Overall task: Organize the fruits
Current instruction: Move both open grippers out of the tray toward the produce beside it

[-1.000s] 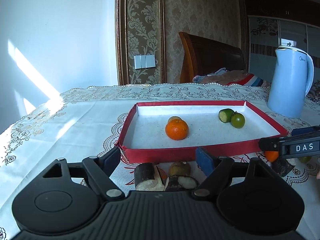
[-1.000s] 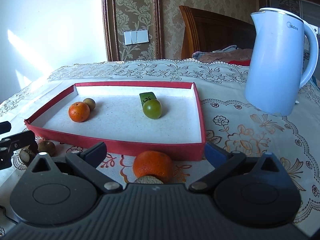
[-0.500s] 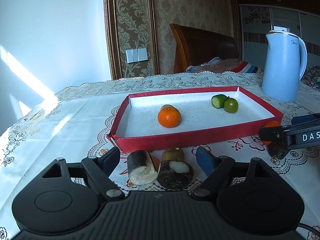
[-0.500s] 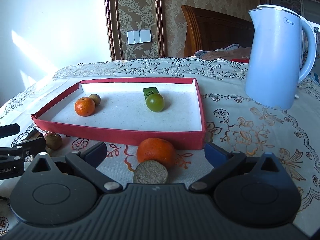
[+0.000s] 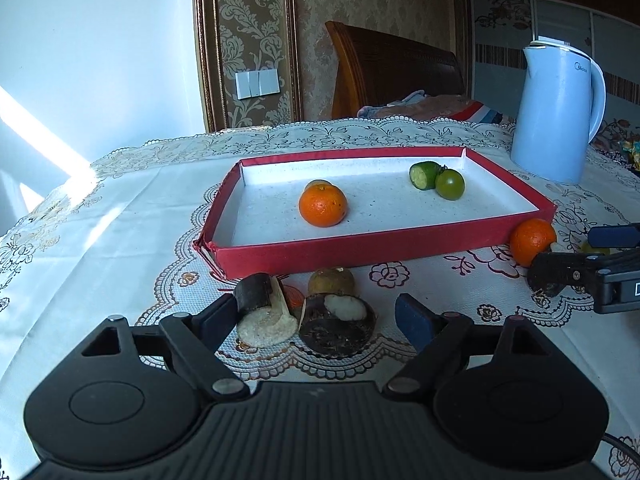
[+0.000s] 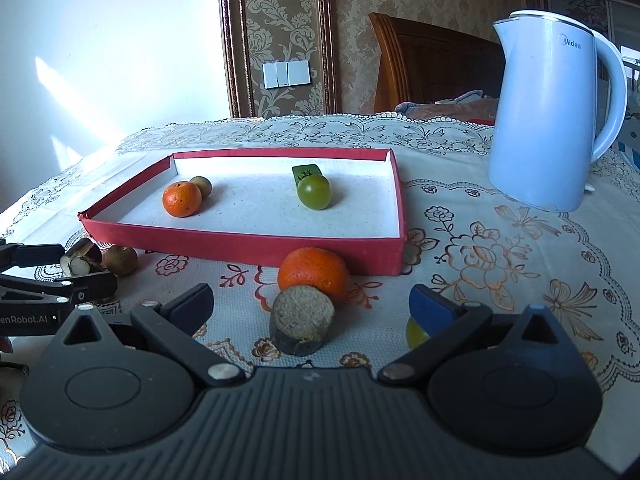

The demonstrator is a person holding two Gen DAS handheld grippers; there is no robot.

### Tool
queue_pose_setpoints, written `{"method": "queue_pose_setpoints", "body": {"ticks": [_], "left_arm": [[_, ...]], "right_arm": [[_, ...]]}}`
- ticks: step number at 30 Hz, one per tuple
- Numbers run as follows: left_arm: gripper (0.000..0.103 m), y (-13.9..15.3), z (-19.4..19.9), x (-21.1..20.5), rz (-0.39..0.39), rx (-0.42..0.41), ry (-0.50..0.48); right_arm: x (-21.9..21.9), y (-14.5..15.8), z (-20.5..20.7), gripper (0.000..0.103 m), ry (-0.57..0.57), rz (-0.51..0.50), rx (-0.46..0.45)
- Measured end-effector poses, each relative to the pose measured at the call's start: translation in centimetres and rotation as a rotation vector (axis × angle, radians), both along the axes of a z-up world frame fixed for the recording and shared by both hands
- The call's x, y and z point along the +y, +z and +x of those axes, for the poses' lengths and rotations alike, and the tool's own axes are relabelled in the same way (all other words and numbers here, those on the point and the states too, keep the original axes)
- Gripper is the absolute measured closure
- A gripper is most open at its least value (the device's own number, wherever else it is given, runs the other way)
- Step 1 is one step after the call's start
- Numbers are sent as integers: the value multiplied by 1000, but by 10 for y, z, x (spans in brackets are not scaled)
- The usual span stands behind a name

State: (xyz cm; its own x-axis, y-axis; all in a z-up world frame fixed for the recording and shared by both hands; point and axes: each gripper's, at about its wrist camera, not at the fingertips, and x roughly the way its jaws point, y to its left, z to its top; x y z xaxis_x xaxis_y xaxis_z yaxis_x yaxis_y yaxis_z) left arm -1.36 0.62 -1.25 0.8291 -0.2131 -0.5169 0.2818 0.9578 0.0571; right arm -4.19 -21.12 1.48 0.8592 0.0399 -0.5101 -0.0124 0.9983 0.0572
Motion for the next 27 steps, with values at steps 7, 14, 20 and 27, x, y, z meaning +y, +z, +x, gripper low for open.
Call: {"method": "queue_pose_setpoints", "body": {"ticks": [7,14,20,27], "left_arm": [[15,1,-5,-1,2,-27,-5],[15,6,-16,-5,13,-97,-33],[15,3,-12,-9,26,-63,-57],[15,2,-14,-11,35,-65,-80]], "right_arm": [[0,0,0,0,2,4,1],[1,-1,0,0,5,2,3],[1,-1,0,0,5,1,5],[1,-2,0,0,8,-3,8]]}}
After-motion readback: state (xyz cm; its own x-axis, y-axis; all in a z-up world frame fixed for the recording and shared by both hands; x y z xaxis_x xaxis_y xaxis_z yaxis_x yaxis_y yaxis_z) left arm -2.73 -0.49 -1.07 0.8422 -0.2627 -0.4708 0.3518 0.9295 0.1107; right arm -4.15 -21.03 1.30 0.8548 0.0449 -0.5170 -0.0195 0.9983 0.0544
